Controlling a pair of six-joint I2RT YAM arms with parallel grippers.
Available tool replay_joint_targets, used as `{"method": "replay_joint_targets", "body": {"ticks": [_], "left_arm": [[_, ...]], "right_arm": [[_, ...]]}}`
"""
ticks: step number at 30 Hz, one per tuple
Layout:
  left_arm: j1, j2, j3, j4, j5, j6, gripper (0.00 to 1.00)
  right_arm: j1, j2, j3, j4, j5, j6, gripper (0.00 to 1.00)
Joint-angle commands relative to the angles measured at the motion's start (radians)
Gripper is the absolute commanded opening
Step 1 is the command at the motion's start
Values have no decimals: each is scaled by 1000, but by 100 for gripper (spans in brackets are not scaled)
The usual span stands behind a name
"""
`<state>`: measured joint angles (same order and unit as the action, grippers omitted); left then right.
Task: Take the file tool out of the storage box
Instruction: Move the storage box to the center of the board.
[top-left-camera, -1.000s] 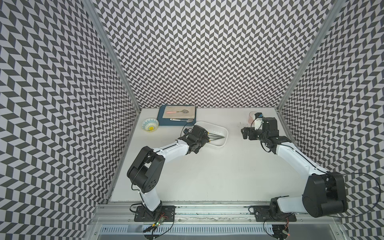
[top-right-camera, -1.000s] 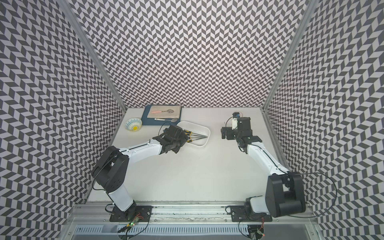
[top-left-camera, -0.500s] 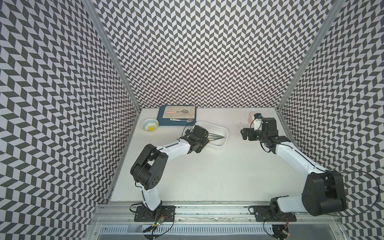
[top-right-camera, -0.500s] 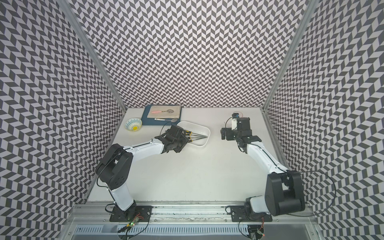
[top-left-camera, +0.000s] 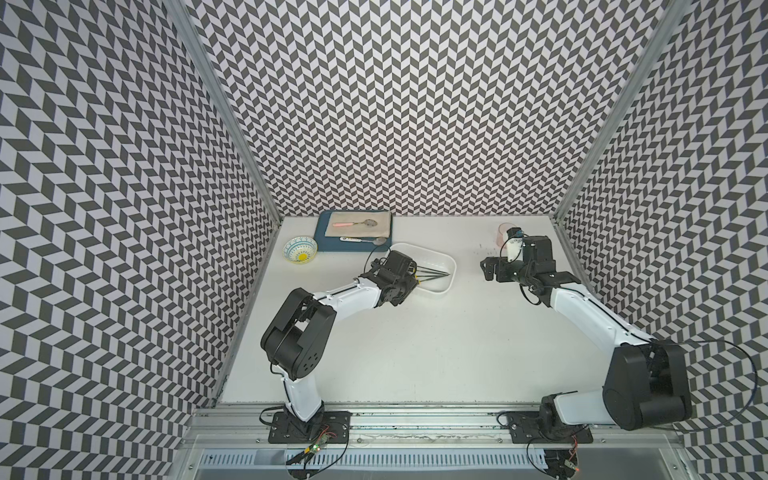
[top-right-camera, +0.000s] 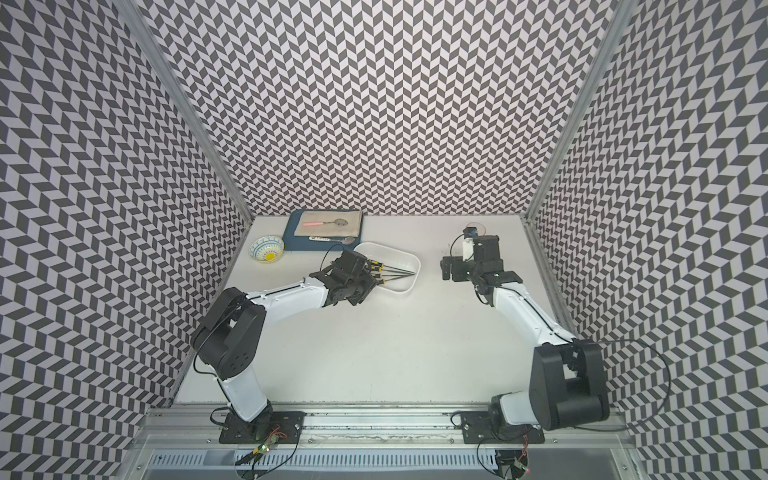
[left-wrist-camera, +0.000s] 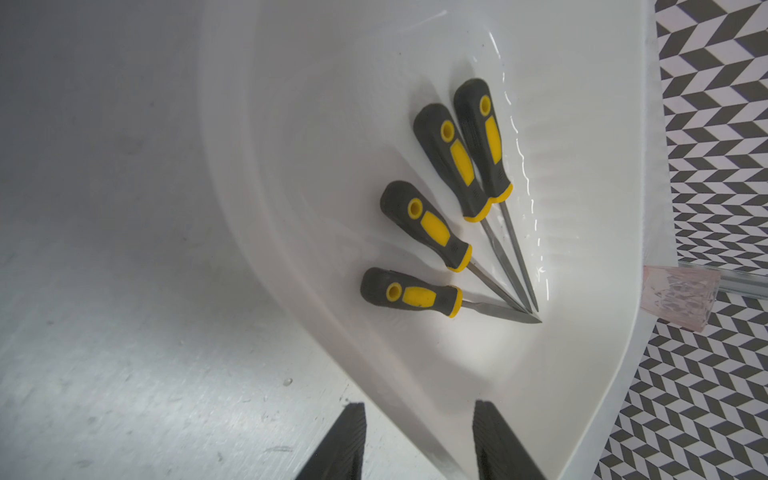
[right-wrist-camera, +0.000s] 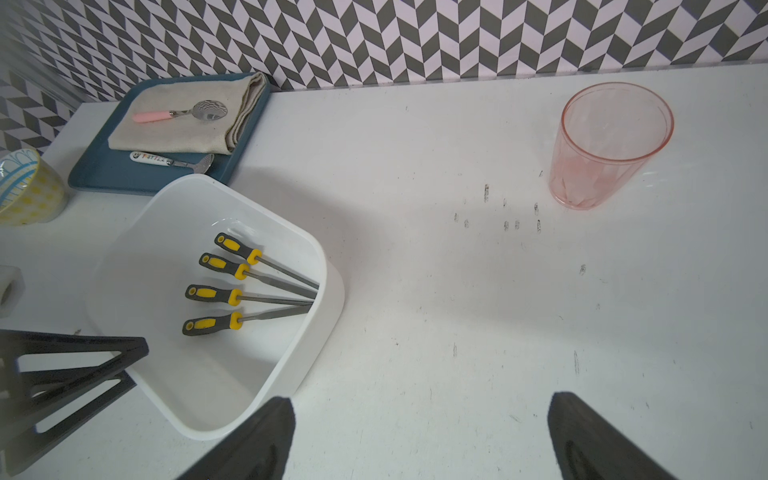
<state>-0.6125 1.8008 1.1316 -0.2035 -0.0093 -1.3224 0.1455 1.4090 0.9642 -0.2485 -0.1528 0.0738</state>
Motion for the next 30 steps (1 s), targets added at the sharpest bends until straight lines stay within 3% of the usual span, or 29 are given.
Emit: {"method": "replay_joint_targets", "body": {"ticks": [1,20,24,30], "left_arm": [[0,24,28,15,11,0,46],[-4,23,19,30,19,-9,32],[-4,22,20,30,21,-5,21],[-4,22,26,29,28,6,19]], "right_arm": [[-1,12,27,17,-11,-5,100],[0,20,29,9,-17,-8,100],[-1,20,30,6,-19,-8,100],[-1,22,31,3,-24,-10,100]]}}
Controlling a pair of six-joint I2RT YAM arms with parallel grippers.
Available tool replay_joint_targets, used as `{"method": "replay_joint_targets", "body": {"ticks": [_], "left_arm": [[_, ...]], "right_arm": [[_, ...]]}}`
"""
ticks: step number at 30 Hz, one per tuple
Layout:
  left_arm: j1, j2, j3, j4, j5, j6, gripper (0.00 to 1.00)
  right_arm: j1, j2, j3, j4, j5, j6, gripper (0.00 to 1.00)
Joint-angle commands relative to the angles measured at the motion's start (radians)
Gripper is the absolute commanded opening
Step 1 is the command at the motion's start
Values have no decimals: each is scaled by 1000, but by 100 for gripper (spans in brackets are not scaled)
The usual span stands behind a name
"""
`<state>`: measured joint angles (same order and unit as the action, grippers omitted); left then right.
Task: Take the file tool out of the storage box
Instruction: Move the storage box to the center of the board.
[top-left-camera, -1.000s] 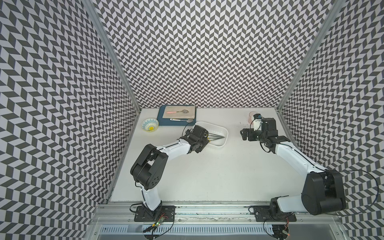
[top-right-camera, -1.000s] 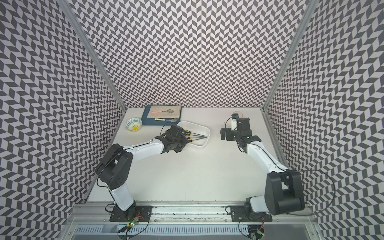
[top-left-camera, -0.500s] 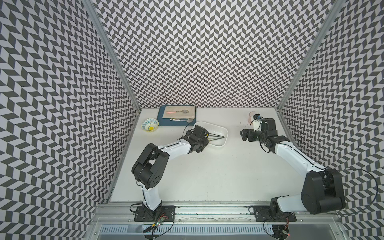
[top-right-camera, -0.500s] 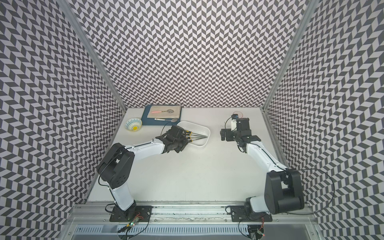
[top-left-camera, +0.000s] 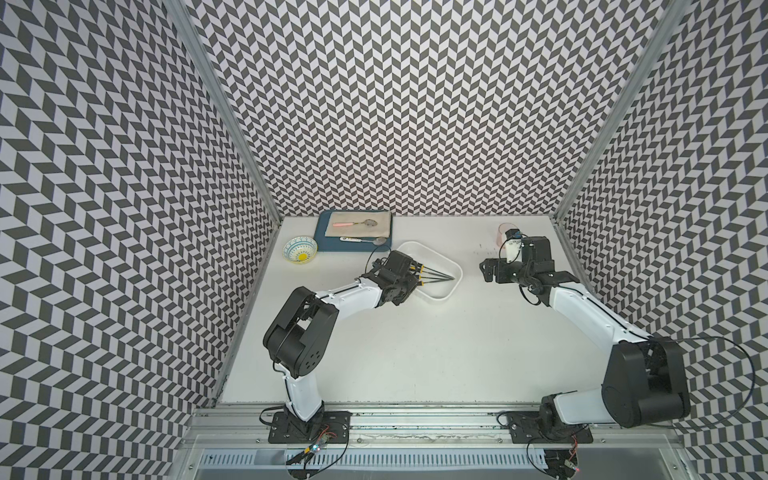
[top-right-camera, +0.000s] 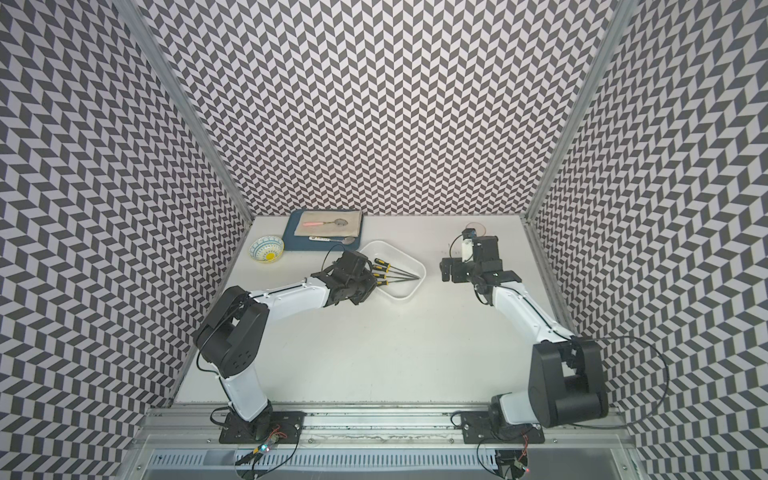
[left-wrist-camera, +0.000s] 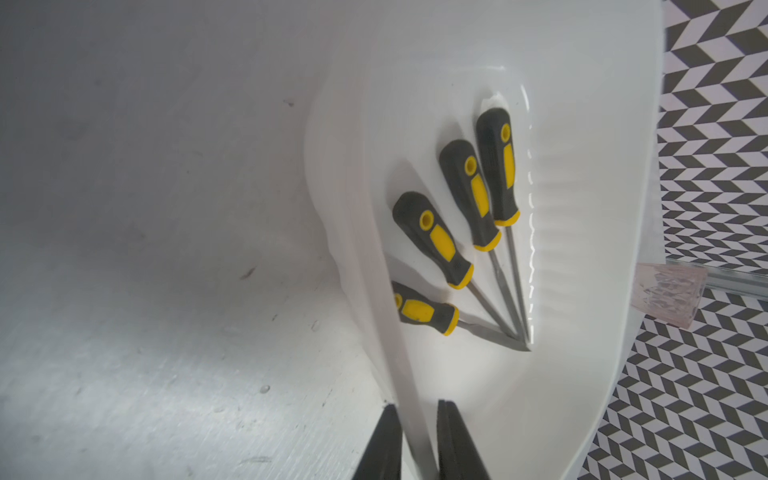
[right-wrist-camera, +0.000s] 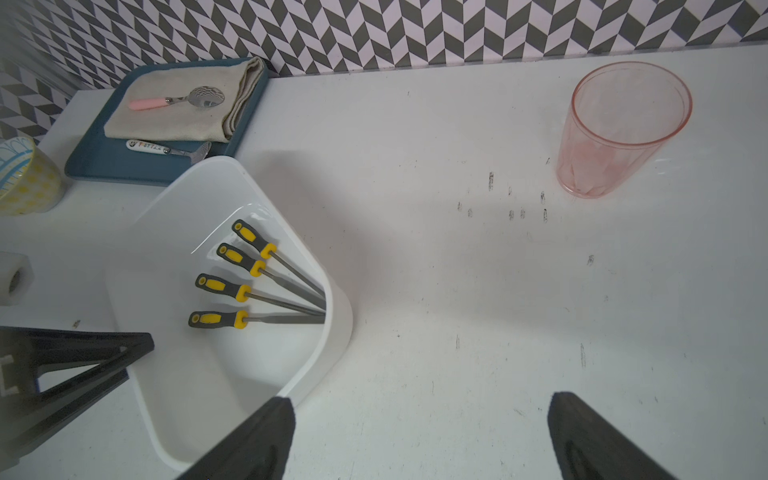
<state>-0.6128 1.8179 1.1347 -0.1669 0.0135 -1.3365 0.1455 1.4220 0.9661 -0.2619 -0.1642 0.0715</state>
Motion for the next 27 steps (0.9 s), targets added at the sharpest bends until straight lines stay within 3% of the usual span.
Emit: {"method": "replay_joint_targets", "body": {"ticks": [1,7,8,14,27], "left_arm": [[-4,4,23,-9,5,22,19],[-2,9,44,-51,4,83,15],[-1,9,54,-68,1,115,9],[30,-6,80,-183,-29,322,1],[94,40,206,-468,-99,716,0]], "right_arm": [[-1,9,30,16,-13,-7,99],[-1,13,34,10,-18,-7,99],[-1,13,36,8,-18,-7,100],[1,15,45,4,-38,-7,99],[38,32,76,-35,-67,-13,100]]}}
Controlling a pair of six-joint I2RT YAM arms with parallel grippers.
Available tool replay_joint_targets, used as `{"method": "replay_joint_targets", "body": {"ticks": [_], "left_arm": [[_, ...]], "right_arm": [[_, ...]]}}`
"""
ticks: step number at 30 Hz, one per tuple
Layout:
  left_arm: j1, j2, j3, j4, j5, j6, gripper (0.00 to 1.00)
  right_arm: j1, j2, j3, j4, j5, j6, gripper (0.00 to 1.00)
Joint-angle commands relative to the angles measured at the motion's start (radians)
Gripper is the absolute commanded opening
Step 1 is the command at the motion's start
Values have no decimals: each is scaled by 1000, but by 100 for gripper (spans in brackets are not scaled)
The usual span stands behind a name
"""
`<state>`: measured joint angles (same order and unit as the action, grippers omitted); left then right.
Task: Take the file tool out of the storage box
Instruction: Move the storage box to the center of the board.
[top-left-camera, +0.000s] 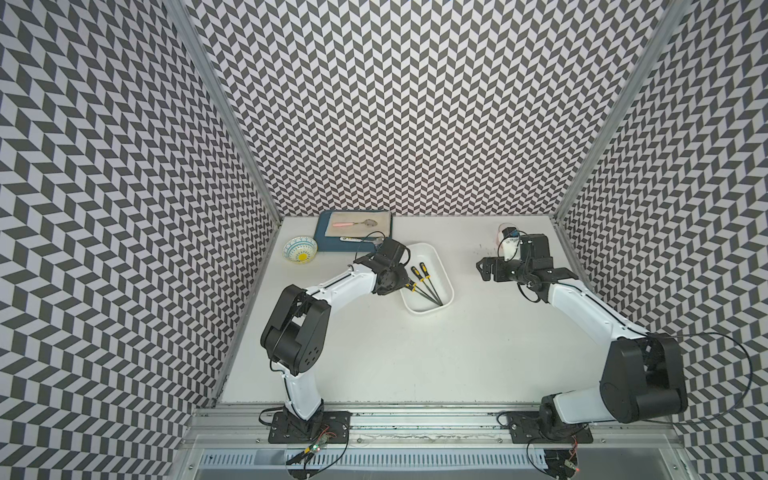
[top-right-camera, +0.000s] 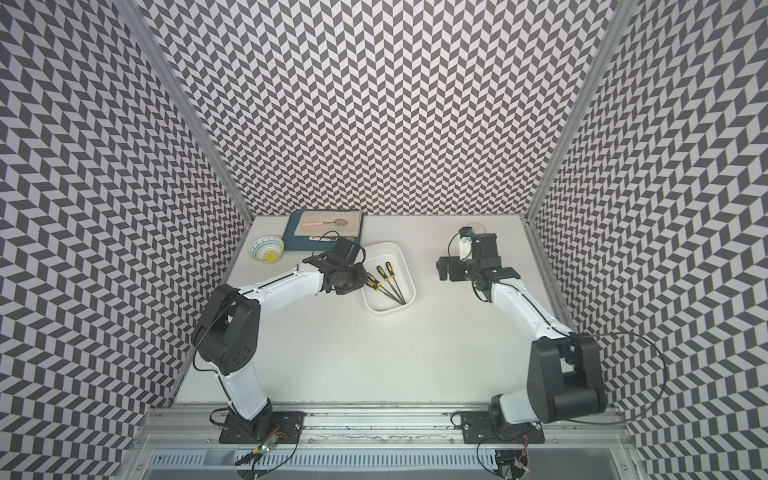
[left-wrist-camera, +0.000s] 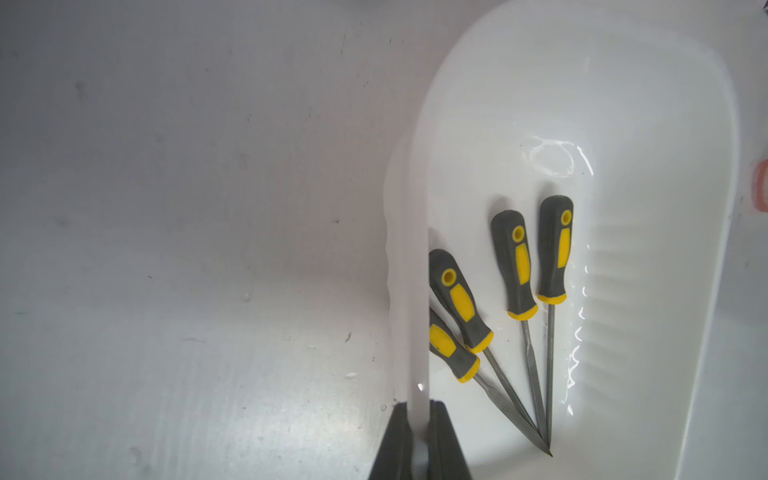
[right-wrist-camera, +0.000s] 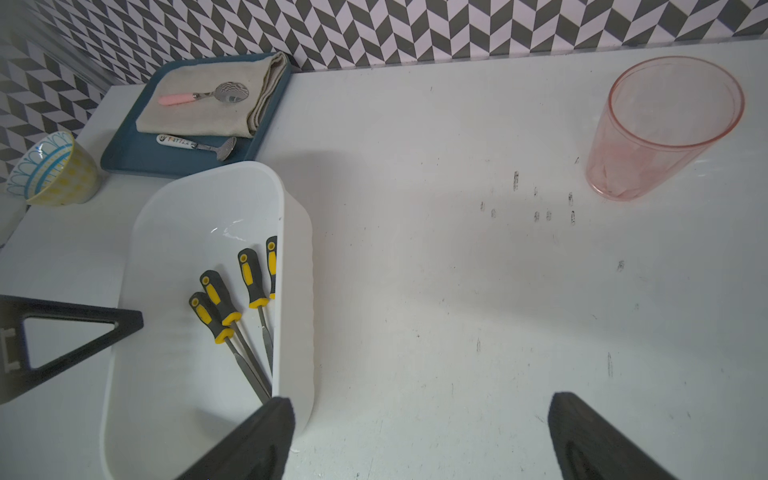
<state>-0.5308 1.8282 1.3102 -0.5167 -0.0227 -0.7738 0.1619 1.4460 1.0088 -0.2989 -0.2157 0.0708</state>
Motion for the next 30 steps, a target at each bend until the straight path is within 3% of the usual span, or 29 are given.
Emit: {"method": "replay_joint_targets", "body": {"ticks": [1,6,16,30], "left_arm": [[14,35,42,-141,-75,183,0],[38,39,44,-209,-135,289,0],[172,-61,-81,-167,-125,449,0],[275,-91,-97,-161,-146,552,0]], "right_arm": [[34,6,37,-2,-16,-15,99],[114,8,58,-18,-4,-26,98],[249,28,106,-14,-8,21,95],[380,94,183,2,35,86,93]]}}
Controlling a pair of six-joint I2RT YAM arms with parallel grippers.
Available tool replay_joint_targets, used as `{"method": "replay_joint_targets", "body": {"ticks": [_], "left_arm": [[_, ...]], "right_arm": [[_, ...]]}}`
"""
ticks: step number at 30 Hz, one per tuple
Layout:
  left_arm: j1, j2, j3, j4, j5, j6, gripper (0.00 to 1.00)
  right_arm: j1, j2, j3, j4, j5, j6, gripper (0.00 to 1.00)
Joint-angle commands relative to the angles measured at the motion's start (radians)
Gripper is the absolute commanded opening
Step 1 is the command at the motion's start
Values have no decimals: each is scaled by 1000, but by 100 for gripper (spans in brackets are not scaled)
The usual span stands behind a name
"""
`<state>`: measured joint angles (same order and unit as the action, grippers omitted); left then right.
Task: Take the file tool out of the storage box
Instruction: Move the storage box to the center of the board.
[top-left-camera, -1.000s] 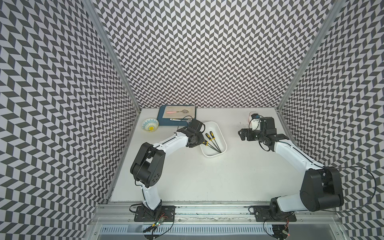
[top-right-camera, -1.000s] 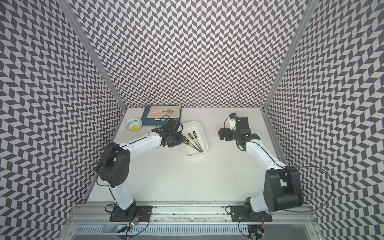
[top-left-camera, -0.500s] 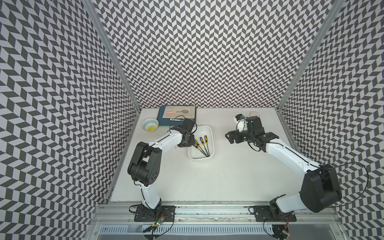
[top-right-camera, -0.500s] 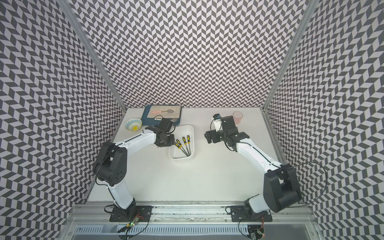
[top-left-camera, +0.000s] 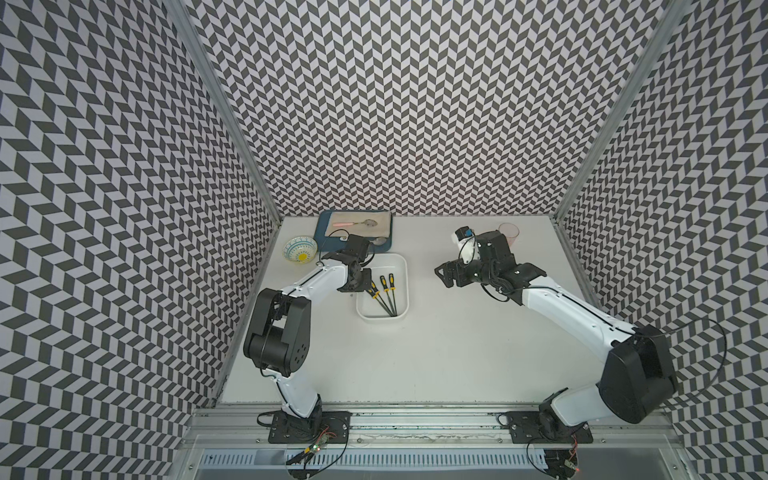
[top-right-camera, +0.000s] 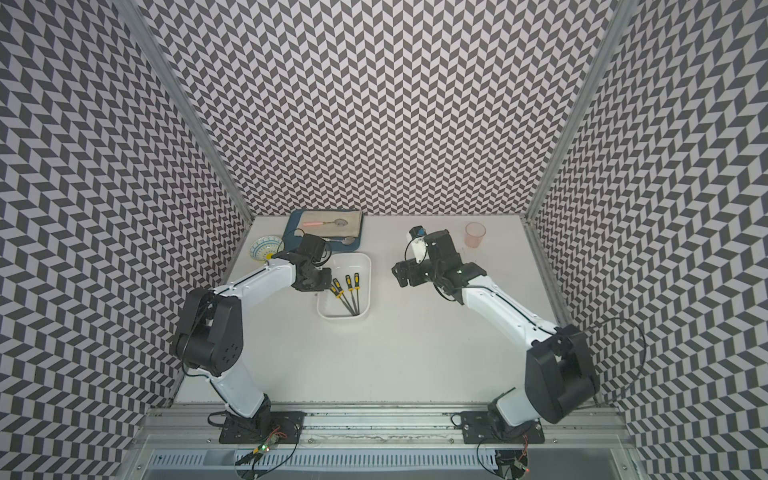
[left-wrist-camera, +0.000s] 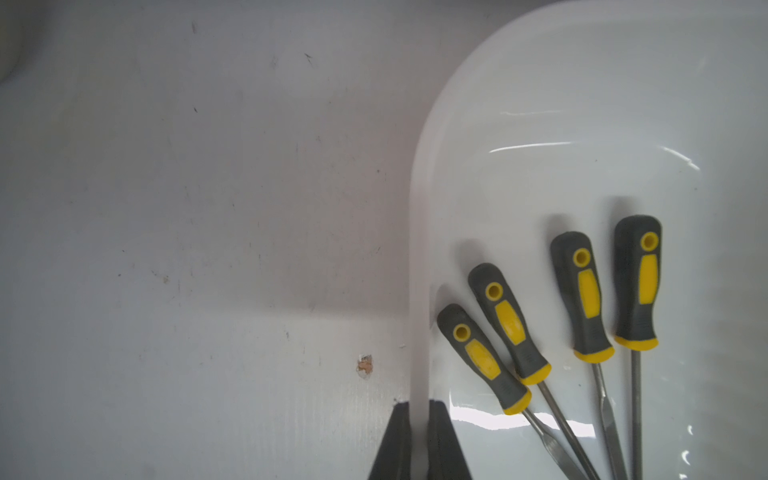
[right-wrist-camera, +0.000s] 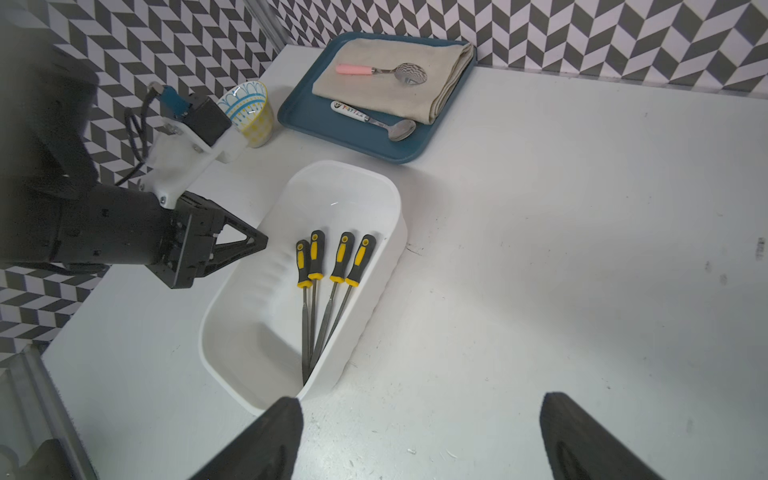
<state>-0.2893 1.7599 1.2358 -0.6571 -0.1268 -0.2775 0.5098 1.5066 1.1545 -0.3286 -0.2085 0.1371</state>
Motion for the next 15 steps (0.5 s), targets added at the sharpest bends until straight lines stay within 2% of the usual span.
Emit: {"method": "replay_joint_targets", "body": {"ticks": [1,9,13,15], "left_arm": [[40,-28,-24,-19,-42,66,0],[79,-45,-10,-15,-21,103,0],[78,-54,-13,-2,-7,104,16],[81,-55,-13,3,-1,102,28]], "right_arm": [[43,50,52,24,42,22,92],[108,139,156,15,75,63,89],[144,185,201,19,89,73,89],[161,209,226,11,98,72,88]]}}
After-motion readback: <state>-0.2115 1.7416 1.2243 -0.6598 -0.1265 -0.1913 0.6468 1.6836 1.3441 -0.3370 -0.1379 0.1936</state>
